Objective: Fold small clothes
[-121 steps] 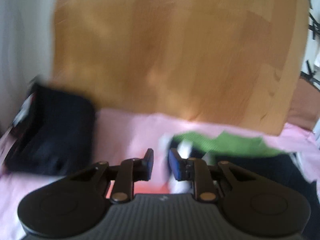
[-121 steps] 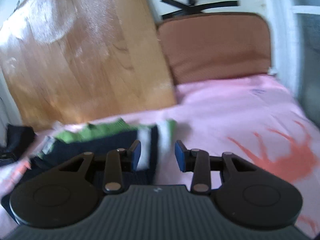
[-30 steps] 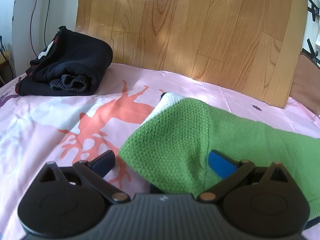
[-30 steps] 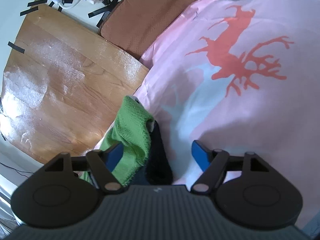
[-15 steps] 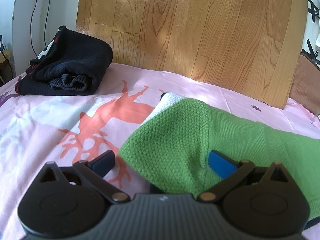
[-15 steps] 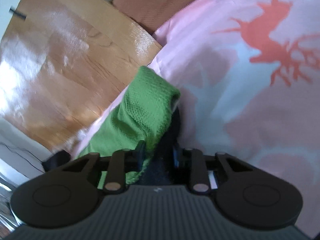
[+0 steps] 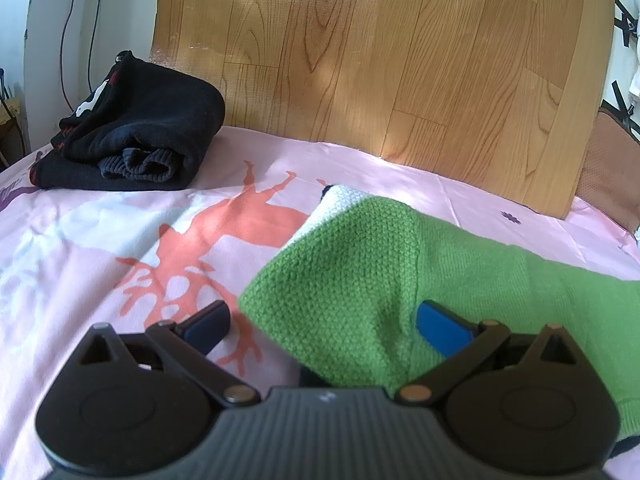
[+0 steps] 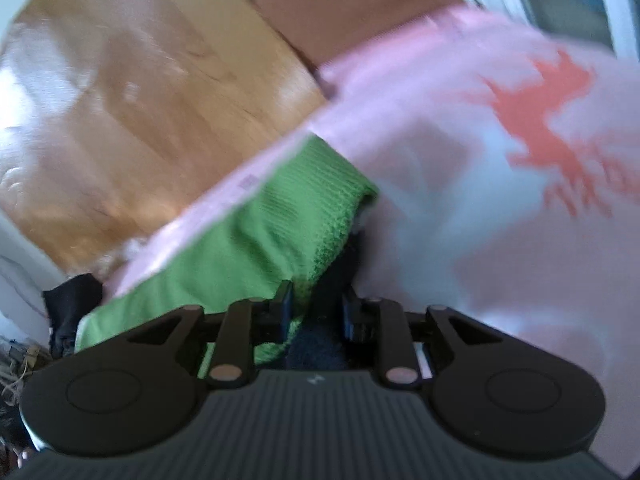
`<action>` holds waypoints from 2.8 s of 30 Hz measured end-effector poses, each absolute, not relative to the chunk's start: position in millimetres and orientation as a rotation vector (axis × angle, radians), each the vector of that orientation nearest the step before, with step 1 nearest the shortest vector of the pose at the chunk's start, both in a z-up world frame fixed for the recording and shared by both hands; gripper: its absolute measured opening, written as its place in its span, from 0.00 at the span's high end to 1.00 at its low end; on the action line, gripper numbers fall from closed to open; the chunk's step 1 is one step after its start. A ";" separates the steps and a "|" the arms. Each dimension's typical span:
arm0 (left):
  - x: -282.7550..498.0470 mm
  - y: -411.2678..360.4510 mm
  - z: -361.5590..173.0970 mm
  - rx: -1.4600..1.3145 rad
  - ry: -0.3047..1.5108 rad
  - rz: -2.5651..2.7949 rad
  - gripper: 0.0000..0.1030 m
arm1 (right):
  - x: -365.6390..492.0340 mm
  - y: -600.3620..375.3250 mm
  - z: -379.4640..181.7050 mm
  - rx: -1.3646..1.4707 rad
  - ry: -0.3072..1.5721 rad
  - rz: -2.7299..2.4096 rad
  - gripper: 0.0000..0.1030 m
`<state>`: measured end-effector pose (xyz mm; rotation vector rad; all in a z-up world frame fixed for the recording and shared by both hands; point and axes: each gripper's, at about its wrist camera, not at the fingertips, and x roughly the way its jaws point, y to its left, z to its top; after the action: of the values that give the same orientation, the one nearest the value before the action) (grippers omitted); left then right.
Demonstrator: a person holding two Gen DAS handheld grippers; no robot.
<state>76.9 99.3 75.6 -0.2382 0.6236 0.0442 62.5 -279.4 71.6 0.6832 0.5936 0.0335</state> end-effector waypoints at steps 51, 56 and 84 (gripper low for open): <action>48.8 84.2 80.7 -0.069 0.552 0.125 0.00 | 28.9 -270.2 61.1 0.649 0.416 0.121 0.09; 33.6 109.7 84.4 -0.223 0.450 0.103 0.00 | 33.2 -271.9 62.0 0.662 0.422 0.099 0.09; 10.0 211.5 77.2 -0.714 0.293 0.305 0.11 | 121.5 25.6 111.0 -0.124 0.644 0.652 0.71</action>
<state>10.0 211.5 77.2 -0.7140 0.2926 0.3046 121.5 25.6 111.0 -0.1235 0.6439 0.6517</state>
